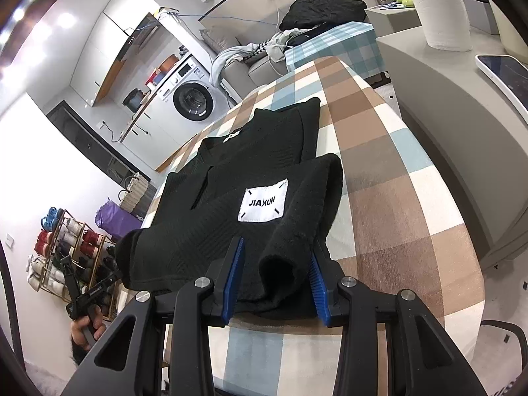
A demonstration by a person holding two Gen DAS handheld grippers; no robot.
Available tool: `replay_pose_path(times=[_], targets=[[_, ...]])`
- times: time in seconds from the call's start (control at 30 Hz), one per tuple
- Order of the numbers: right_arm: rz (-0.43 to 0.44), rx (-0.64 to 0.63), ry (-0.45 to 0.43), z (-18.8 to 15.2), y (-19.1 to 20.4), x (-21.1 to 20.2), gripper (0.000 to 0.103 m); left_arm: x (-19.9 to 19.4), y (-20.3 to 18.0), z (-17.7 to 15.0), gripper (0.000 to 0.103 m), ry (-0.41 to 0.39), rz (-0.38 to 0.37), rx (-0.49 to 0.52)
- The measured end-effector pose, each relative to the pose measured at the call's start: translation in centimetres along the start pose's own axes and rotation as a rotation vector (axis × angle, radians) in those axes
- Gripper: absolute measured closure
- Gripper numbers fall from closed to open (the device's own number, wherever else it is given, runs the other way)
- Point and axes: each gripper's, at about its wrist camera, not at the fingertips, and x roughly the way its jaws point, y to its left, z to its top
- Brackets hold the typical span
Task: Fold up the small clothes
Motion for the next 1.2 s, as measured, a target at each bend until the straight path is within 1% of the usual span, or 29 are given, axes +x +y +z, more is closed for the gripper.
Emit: replay_pose_path(times=[0.03, 0.1, 0.17, 0.2, 0.27, 0.3, 0.33, 0.37, 0.43, 0.5, 0.6, 0.67, 0.77, 0.9, 1.07, 1.1, 1.13, 1.17, 1.2], targets=[[0.001, -0.001, 0.000, 0.0, 0.0, 0.1, 0.064, 0.7, 0.0, 0.0, 0.065, 0.022, -0.013, 0.000], [-0.005, 0.008, -0.001, 0.2, -0.1, 0.2, 0.064, 1.4, 0.1, 0.1, 0.065, 0.027, -0.014, -0.005], [-0.006, 0.029, -0.002, 0.5, -0.3, 0.3, 0.064, 1.4, 0.2, 0.2, 0.078, 0.011, -0.022, -0.021], [-0.001, 0.042, -0.006, 0.6, -0.5, 0.3, 0.066, 1.4, 0.3, 0.3, 0.088, 0.003, -0.037, -0.030], [0.001, 0.081, -0.006, 0.9, -0.9, 0.4, 0.072, 0.8, 0.6, 0.7, 0.096, -0.020, -0.070, -0.052], [0.002, 0.091, -0.008, 1.0, -1.0, 0.5, 0.078, 0.5, 0.7, 0.8, 0.098, -0.034, -0.080, -0.060], [0.000, 0.100, -0.016, 1.1, -1.1, 0.6, 0.087, 0.3, 0.8, 1.0, 0.099, -0.042, -0.087, -0.067], [-0.007, 0.100, -0.021, 1.2, -1.1, 0.6, 0.092, -0.1, 1.0, 1.3, 0.099, -0.058, -0.100, -0.080], [-0.009, 0.099, -0.042, 1.5, -0.8, 0.5, 0.095, -1.1, 1.2, 1.8, 0.100, -0.084, -0.139, -0.106], [0.015, 0.091, -0.062, 2.0, -0.2, 0.0, 0.096, -2.1, 1.3, 2.8, 0.100, -0.122, -0.179, -0.133], [0.066, 0.117, -0.082, 3.2, 0.1, -0.5, 0.096, -3.0, 1.2, 4.8, 0.100, -0.171, -0.209, -0.149], [0.106, 0.144, -0.110, 4.6, 0.2, -0.9, 0.096, -3.3, 1.1, 6.4, 0.100, -0.193, -0.232, -0.153], [0.126, 0.217, -0.144, 7.2, 0.3, -0.6, 0.096, -3.1, 0.4, 9.5, 0.100, -0.228, -0.241, -0.134], [0.109, 0.332, -0.183, 11.0, -0.1, 1.4, 0.096, -0.8, 0.0, 14.6, 0.100, -0.220, -0.247, -0.153], [0.062, 0.475, -0.197, 15.9, -2.0, 5.6, 0.096, 3.8, -0.3, 20.6, 0.100, -0.199, -0.261, -0.200], [0.037, 0.498, -0.190, 17.1, -2.6, 6.9, 0.095, 5.0, -0.1, 21.9, 0.100, -0.210, -0.283, -0.209], [0.018, 0.499, -0.169, 18.0, -3.0, 7.8, 0.089, 5.8, 0.0, 22.5, 0.098, -0.213, -0.280, -0.224], [-0.005, 0.497, -0.127, 18.9, -3.6, 9.0, 0.083, 6.8, 0.4, 23.3, 0.095, -0.211, -0.270, -0.251], [-0.015, 0.495, -0.115, 19.5, -4.1, 9.4, 0.074, 7.9, 0.9, 23.9, 0.081, -0.187, -0.256, -0.271]])
